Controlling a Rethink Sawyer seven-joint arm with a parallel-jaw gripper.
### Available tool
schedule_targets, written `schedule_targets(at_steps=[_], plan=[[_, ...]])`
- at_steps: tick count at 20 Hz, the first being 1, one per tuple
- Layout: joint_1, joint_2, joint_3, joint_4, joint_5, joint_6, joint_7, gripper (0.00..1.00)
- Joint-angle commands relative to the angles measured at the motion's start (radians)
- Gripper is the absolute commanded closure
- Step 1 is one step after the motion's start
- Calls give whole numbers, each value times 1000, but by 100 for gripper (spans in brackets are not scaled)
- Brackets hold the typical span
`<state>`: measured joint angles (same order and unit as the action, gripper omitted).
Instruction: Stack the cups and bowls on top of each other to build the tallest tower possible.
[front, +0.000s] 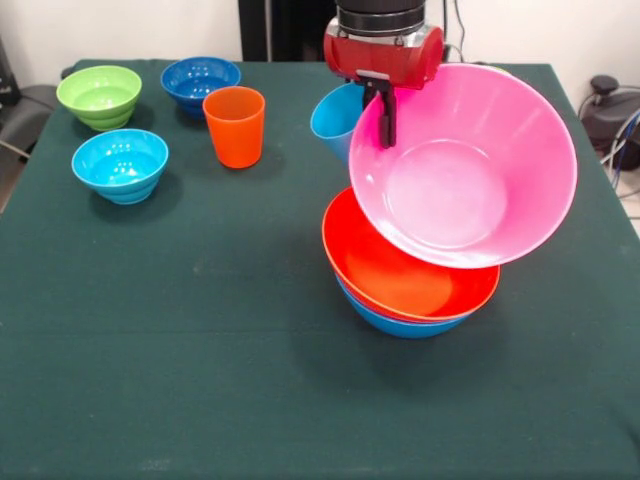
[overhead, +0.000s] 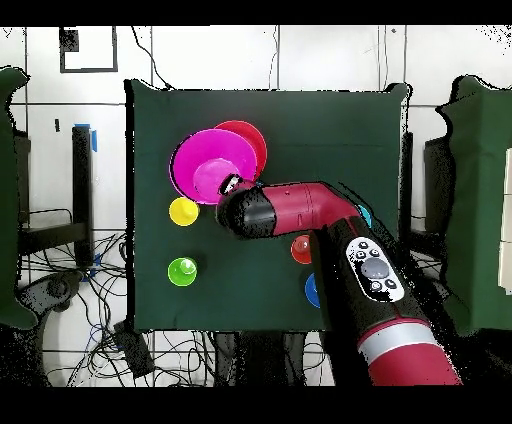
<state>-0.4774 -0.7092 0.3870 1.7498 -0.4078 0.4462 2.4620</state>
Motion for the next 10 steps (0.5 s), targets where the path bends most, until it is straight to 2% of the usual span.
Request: schedule_targets(at_steps=[1, 10], plan=[[4, 41, 23, -47, -76, 20, -122, 100], [-13, 20, 39, -27, -54, 35, -123, 100]])
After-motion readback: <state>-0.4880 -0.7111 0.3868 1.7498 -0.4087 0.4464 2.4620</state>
